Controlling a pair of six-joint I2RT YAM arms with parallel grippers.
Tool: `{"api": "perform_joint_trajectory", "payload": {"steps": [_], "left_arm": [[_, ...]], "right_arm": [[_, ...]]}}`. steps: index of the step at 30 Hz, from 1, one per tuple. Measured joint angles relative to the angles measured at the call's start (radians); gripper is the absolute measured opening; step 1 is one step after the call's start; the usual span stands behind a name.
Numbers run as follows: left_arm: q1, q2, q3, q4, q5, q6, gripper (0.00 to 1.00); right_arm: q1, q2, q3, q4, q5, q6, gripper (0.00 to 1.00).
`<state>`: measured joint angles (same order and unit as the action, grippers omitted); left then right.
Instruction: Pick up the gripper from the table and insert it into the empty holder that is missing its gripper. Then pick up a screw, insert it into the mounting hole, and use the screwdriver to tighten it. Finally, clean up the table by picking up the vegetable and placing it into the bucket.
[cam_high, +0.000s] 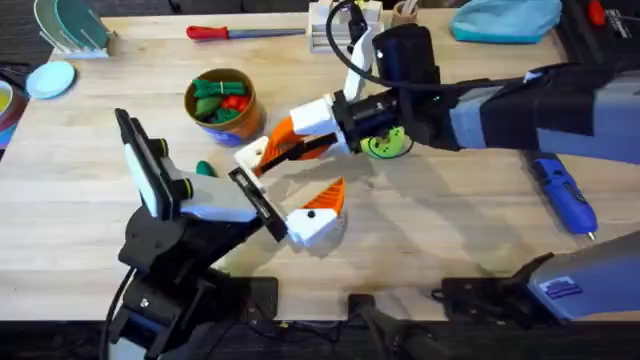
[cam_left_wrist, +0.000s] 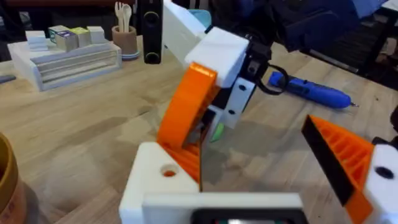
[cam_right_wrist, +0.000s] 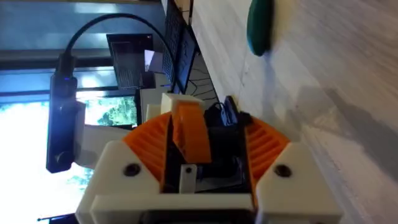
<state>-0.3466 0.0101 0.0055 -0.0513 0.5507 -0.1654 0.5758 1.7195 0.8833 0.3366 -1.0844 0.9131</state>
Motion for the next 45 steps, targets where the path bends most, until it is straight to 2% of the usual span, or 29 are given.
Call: {"api": "perform_joint_trajectory", "payload": {"steps": [6, 7, 9, 10, 14, 18, 24, 28, 31, 36, 40, 45], "left_arm": [[0.000, 0.000, 0.000, 0.000, 0.003, 0.000, 0.995], [0.000, 0.000, 0.000, 0.000, 0.003, 0.000, 0.994], [0.000, 0.000, 0.000, 0.000, 0.003, 0.000, 0.994], [0.000, 0.000, 0.000, 0.000, 0.003, 0.000, 0.994], [0.000, 0.000, 0.000, 0.000, 0.003, 0.000, 0.994], [0.000, 0.000, 0.000, 0.000, 0.003, 0.000, 0.994], [0.000, 0.000, 0.000, 0.000, 0.003, 0.000, 0.993], [0.000, 0.000, 0.000, 0.000, 0.003, 0.000, 0.993], [0.000, 0.000, 0.000, 0.000, 0.003, 0.000, 0.993], [0.000, 0.000, 0.000, 0.000, 0.003, 0.000, 0.993], [0.000, 0.000, 0.000, 0.000, 0.003, 0.000, 0.993], [0.000, 0.000, 0.000, 0.000, 0.003, 0.000, 0.993]], "right_arm": [[-0.001, 0.000, 0.000, 0.000, 0.000, 0.000, 0.630], [-0.002, 0.000, 0.000, 0.000, 0.000, 0.001, 0.665], [-0.009, 0.000, 0.000, 0.003, 0.001, 0.002, 0.844], [-0.015, 0.000, 0.000, 0.012, 0.001, 0.002, 0.881], [-0.067, 0.000, 0.000, 0.085, 0.017, -0.001, 0.896], [-0.146, -0.011, 0.000, 0.088, 0.066, -0.031, 0.898], [-0.293, -0.119, 0.000, 0.024, 0.205, -0.118, 0.898], [-0.391, -0.227, 0.000, -0.133, 0.339, -0.197, 0.899], [-0.415, -0.311, 0.007, -0.321, 0.455, -0.280, 0.898], [-0.398, -0.449, 0.060, -0.730, 0.743, -0.466, 0.899], [-0.367, -0.522, 0.094, -0.878, 0.934, -0.592, 0.898], [-0.297, -0.529, 0.103, -0.988, 1.029, -0.678, 0.901]]}}
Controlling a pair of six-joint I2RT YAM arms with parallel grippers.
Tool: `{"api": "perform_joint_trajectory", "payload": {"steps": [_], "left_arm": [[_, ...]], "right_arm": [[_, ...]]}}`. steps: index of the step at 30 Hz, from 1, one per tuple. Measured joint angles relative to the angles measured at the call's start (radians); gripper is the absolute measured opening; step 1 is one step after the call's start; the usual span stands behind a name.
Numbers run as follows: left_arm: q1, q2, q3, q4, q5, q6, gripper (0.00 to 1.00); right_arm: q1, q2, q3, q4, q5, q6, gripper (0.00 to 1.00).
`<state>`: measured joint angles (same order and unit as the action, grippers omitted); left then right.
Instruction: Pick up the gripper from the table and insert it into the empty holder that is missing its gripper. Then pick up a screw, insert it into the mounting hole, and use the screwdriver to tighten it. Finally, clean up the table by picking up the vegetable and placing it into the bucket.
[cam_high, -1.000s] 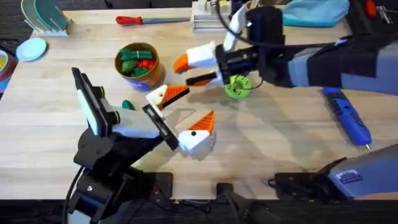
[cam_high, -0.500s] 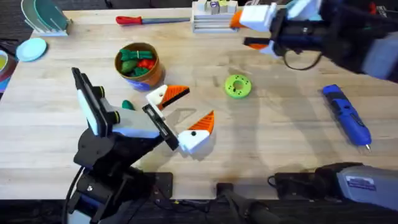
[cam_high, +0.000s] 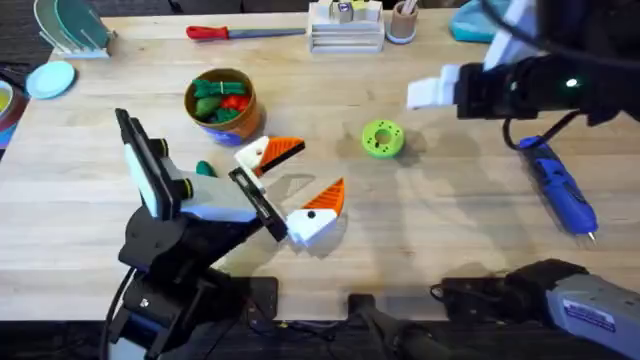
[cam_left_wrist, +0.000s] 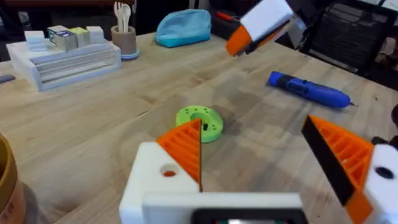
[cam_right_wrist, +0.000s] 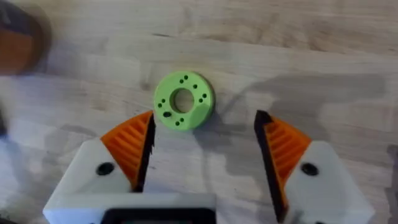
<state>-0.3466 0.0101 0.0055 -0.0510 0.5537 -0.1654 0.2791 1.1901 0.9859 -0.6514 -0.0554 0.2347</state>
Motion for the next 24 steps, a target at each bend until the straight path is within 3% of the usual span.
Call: {"api": "perform_joint_trajectory", "payload": {"steps": [9, 15, 24], "left_arm": [[0.000, 0.000, 0.000, 0.000, 0.000, 0.000, 0.993], [0.000, 0.000, 0.000, 0.000, 0.000, 0.000, 0.993], [0.000, 0.000, 0.000, 0.000, 0.000, 0.000, 0.993]], "right_arm": [[0.095, 0.079, 0.000, -0.039, -0.011, -0.110, 0.883], [0.228, 0.180, 0.000, 0.000, 0.047, -0.144, 0.605], [0.270, 0.316, 0.000, 0.100, 0.070, -0.143, 0.403]]}}
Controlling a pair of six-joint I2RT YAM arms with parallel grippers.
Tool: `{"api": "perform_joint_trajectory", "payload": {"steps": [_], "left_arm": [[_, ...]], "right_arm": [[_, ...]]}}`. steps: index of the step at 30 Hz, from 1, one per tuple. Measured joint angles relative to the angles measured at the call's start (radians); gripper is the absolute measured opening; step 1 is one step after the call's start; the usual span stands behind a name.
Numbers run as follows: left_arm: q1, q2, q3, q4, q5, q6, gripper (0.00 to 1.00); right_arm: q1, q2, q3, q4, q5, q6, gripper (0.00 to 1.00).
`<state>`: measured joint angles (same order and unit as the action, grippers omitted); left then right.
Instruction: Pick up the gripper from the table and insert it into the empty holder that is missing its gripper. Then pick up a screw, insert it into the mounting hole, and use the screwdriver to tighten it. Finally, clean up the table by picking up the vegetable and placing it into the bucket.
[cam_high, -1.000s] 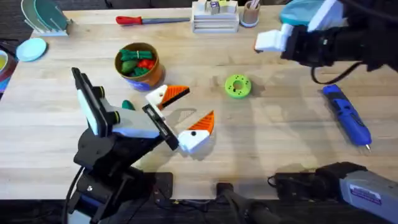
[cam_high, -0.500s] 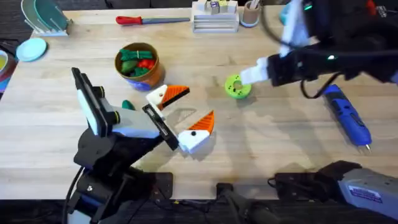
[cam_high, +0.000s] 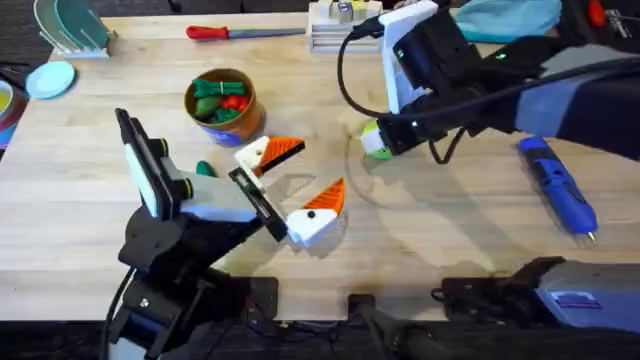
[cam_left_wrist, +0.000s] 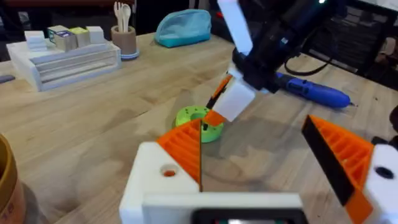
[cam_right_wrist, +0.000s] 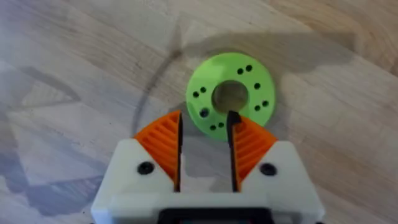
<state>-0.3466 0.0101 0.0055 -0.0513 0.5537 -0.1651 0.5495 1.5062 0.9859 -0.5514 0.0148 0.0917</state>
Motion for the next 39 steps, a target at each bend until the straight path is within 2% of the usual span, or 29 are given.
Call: {"api": "perform_joint_trajectory", "payload": {"steps": [4, 6, 9, 20, 24, 29, 32, 39], "left_arm": [[0.000, 0.000, 0.000, 0.000, 0.000, 0.000, 0.992], [0.000, 0.000, 0.000, 0.000, 0.000, 0.000, 0.993], [0.000, 0.000, 0.000, 0.000, 0.000, 0.000, 0.993], [0.000, 0.000, 0.000, 0.000, 0.000, 0.000, 0.993], [0.000, 0.000, 0.000, 0.000, 0.000, 0.000, 0.993], [0.000, 0.000, 0.000, 0.000, 0.000, 0.000, 0.993], [0.000, 0.000, 0.000, 0.000, 0.000, 0.000, 0.993], [0.000, 0.000, 0.000, 0.000, 0.000, 0.000, 0.994]], "right_arm": [[0.009, 0.035, 0.000, 0.022, 0.006, 0.005, 0.374], [0.017, 0.058, 0.000, 0.021, 0.008, 0.006, 0.304], [0.023, 0.084, 0.000, 0.024, 0.021, 0.013, 0.251], [0.024, 0.086, 0.000, 0.047, 0.052, 0.028, 0.219], [0.024, 0.086, 0.000, 0.054, 0.053, 0.031, 0.110], [0.024, 0.086, 0.000, 0.054, 0.052, 0.033, 0.086], [0.024, 0.089, 0.000, 0.055, 0.053, 0.035, 0.010], [0.024, 0.096, 0.004, 0.058, 0.053, 0.035, 0.007]]}}
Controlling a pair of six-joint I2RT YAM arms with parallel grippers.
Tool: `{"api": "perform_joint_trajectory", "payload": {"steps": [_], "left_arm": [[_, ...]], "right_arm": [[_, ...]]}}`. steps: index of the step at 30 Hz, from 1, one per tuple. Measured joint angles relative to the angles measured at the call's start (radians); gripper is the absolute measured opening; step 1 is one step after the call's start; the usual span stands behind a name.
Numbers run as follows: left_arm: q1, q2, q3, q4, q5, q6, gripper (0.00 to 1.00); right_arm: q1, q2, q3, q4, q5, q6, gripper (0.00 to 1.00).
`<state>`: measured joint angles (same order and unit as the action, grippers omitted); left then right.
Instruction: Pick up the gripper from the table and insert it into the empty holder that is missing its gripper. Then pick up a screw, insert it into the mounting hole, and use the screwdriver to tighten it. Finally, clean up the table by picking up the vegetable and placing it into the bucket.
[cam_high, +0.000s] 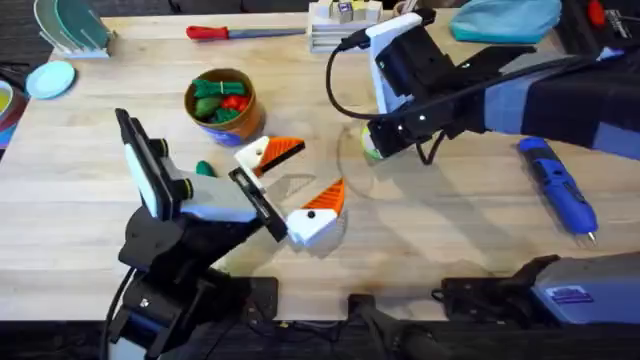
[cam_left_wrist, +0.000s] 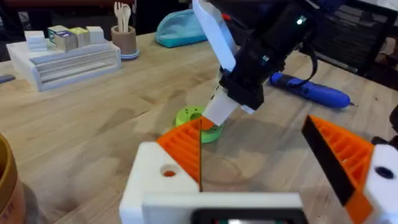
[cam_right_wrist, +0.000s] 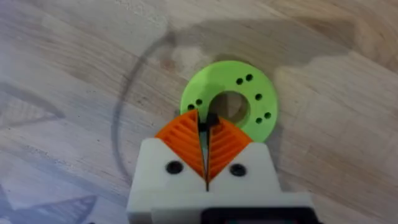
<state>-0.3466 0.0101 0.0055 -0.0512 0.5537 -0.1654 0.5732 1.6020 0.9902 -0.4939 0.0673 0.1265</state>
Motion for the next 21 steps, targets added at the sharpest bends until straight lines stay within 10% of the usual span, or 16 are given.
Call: {"api": "perform_joint_trajectory", "payload": {"steps": [21], "left_arm": [[0.000, 0.000, 0.000, 0.000, 0.000, 0.000, 0.992]], "right_arm": [[0.090, -0.230, 0.208, -0.085, 0.005, -0.005, 0.006]]}}
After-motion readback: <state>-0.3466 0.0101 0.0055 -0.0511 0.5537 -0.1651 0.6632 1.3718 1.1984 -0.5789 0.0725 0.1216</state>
